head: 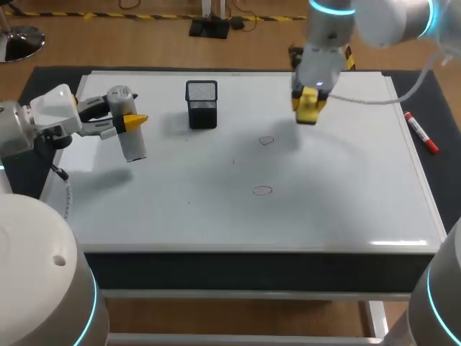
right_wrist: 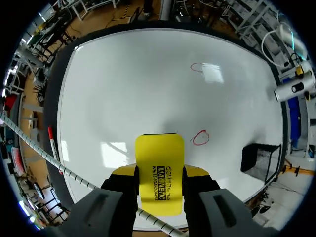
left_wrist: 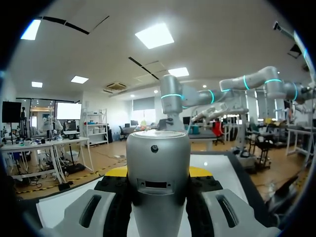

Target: Pick up the inspection probe, press it on each red-marked spot on the whiteboard one by one, put down the probe, pick up the eraser, and wipe off all the red marks.

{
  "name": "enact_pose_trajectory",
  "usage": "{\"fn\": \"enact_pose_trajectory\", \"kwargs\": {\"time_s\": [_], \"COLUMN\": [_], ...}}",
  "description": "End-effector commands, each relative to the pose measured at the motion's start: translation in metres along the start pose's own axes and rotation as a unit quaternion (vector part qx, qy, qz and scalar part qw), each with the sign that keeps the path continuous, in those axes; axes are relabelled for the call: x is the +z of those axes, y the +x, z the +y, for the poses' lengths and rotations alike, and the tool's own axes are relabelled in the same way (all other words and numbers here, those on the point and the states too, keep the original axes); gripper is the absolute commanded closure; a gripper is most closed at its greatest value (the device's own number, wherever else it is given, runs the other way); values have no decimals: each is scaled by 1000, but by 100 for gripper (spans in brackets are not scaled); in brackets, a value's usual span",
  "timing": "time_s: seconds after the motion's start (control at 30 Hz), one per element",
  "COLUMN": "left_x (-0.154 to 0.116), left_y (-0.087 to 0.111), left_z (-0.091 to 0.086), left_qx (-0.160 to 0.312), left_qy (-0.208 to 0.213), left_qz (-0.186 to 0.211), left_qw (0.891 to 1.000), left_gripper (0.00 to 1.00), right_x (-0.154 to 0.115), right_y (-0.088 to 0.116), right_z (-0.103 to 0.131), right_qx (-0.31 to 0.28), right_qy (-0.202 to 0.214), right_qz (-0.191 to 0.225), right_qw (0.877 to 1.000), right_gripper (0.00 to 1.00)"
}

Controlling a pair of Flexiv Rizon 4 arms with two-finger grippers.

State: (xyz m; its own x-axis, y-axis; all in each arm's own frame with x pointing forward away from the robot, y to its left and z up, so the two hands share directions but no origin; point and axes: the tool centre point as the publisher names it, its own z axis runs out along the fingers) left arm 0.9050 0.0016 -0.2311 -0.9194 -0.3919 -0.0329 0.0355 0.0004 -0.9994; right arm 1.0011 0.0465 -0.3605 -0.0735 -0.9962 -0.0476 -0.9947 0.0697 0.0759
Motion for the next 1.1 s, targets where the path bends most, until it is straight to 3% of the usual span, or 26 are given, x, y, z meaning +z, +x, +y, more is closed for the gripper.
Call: {"fn": "enact_pose_trajectory", "kwargs": {"time_s": [0.03, 0.3, 0.5, 1.1], "left_x": [0, 0, 0, 0], "left_y": [-1, -1, -1, -1], "left_z": [0, 0, 0, 0], "left_qx": [0, 0, 0, 0], "left_qy": [1, 1, 1, 1], "left_qz": [1, 1, 1, 1], "left_qw": [1000, 1000, 1000, 1000], "left_gripper": [100, 100, 100, 100], "right_x": [5, 20, 32, 62], "right_y": [-27, -70, -89, -94], "right_z": [24, 40, 42, 36], "right_qx": [-26, -66, -78, -89], "right_qy": [27, 30, 25, 13], "right_qz": [14, 43, 44, 46], "right_qw": [999, 996, 996, 995], "right_gripper": [100, 100, 100, 100]}}
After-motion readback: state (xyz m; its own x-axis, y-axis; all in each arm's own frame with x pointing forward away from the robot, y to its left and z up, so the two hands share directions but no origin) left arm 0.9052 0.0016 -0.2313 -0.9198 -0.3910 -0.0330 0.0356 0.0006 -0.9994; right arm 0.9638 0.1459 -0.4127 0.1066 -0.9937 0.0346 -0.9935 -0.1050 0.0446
